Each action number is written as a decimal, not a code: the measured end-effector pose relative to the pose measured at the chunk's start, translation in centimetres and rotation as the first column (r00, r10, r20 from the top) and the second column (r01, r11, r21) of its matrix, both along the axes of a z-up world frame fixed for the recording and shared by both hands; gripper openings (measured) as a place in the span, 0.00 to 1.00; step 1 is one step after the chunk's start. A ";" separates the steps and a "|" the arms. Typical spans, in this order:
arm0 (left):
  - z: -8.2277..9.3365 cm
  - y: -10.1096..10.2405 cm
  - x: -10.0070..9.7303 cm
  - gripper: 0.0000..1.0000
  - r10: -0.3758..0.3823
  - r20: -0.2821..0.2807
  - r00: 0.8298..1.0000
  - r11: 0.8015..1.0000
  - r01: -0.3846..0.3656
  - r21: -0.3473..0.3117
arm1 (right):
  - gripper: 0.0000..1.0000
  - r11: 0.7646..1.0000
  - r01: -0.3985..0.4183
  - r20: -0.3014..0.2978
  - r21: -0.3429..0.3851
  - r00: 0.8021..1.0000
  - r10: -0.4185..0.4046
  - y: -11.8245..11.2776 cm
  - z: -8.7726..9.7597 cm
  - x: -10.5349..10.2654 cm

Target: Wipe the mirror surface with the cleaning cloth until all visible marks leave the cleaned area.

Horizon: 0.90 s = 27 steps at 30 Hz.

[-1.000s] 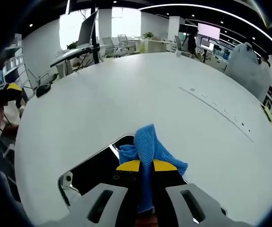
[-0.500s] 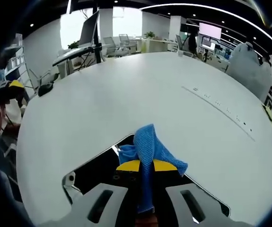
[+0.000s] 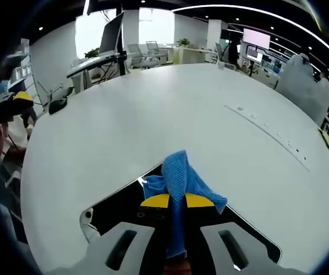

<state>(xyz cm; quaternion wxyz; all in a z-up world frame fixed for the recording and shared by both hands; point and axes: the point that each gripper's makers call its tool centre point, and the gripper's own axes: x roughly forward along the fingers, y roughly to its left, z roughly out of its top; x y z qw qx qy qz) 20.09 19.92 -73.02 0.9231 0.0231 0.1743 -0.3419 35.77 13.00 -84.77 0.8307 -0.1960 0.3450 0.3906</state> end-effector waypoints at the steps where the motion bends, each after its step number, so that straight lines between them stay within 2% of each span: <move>1: 0.0 0.0 0.0 0.96 0.001 0.001 1.000 1.000 -0.001 0.001 | 0.03 1.000 -0.001 0.000 0.000 1.000 0.001 0.0 0.0 0.0; 27: 0.4 -0.1 -0.2 0.96 0.004 0.013 1.000 1.000 -0.004 -0.017 | 0.03 1.000 -0.007 0.002 0.010 1.000 0.007 0.6 0.0 -2.4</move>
